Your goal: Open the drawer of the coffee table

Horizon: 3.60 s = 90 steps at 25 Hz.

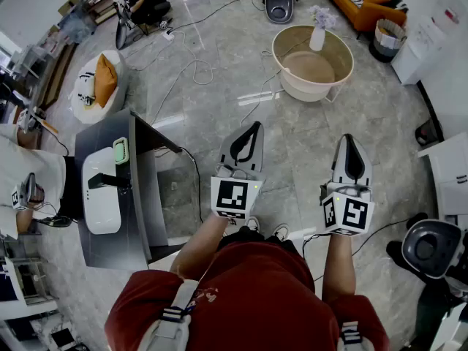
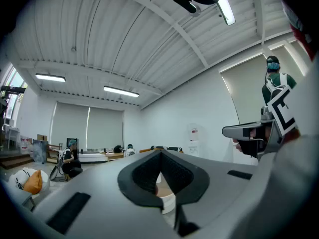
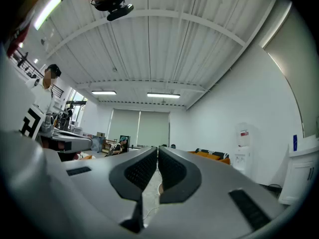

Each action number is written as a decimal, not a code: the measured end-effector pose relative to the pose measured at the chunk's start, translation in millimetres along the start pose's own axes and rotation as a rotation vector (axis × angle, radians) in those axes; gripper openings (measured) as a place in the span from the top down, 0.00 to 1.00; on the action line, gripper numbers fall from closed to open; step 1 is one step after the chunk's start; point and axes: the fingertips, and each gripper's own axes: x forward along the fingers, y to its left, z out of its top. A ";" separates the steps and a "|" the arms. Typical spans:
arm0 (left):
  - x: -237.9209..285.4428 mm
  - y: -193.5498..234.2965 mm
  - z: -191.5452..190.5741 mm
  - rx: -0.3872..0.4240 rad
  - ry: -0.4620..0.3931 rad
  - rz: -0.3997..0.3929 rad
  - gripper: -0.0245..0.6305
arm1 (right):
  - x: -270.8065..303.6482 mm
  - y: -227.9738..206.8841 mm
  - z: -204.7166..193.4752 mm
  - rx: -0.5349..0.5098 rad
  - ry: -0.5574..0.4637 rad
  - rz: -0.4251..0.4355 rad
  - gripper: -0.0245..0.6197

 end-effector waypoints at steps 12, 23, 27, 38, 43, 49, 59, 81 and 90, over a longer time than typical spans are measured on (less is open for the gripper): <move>-26.0 1.2 14.7 0.020 -0.030 0.009 0.94 | -17.1 20.8 7.3 -0.004 -0.004 0.010 0.92; -35.8 41.6 1.2 0.005 -0.019 0.023 0.94 | 3.2 52.5 -4.6 0.038 -0.006 -0.011 0.92; -30.5 60.9 -6.6 -0.004 -0.018 0.021 0.94 | 15.2 63.3 -15.4 0.048 0.012 -0.026 0.92; 85.9 65.5 -51.7 -0.023 0.083 -0.040 0.94 | 110.5 10.7 -69.0 0.089 0.055 -0.071 0.92; 191.6 70.5 -61.8 0.006 0.049 -0.079 0.94 | 189.5 -42.8 -86.3 0.139 0.049 -0.106 0.92; 307.8 68.0 -67.4 0.008 0.078 -0.087 0.94 | 286.7 -115.0 -93.5 0.104 0.069 -0.104 0.92; 432.1 87.9 -101.1 -0.036 0.108 -0.178 0.94 | 391.4 -142.0 -131.5 0.094 0.127 -0.166 0.92; 486.6 92.7 -460.2 -0.042 0.031 -0.347 0.94 | 433.0 -57.9 -513.4 0.235 0.277 -0.250 0.92; 492.4 75.9 -698.6 -0.017 -0.017 -0.382 0.94 | 438.1 -68.8 -763.5 0.193 0.258 -0.271 0.93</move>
